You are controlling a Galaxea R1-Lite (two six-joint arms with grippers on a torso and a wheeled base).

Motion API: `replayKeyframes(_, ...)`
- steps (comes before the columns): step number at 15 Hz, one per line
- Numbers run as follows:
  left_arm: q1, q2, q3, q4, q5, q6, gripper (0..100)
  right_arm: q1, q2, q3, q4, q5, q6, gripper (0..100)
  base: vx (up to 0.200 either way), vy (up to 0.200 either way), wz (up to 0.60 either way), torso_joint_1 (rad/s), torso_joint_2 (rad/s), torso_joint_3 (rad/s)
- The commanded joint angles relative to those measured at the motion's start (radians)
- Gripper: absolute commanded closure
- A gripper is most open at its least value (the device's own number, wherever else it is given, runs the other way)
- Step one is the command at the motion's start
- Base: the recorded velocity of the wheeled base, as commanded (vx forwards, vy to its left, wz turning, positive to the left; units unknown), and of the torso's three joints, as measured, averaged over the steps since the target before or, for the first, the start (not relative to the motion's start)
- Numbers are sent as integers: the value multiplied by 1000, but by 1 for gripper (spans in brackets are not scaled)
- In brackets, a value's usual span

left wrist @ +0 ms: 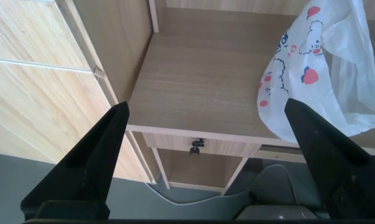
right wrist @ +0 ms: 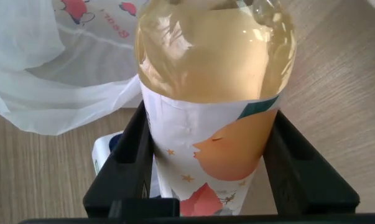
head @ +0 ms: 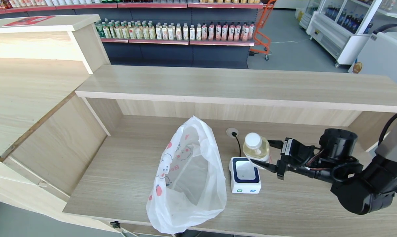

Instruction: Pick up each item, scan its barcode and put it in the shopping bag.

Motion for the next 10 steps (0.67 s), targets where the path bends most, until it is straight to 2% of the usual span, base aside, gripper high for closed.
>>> replayKeyframes(1,0,0,0,0,0,0,0,4,53,3,-4,7,-7,100,0,0,0,0,0,0)
replayKeyframes(5,0,0,0,0,0,0,0,7,112,-8,-54,55,-20,100,0,0,0,0,0,0)
replayKeyframes(7,0,0,0,0,0,0,0,7,181,-54,-113,75,-32,100,0,0,0,0,0,0)
replayKeyframes(10,0,0,0,0,1,0,0,22,214,-112,-113,75,-33,100,0,0,0,0,0,0)
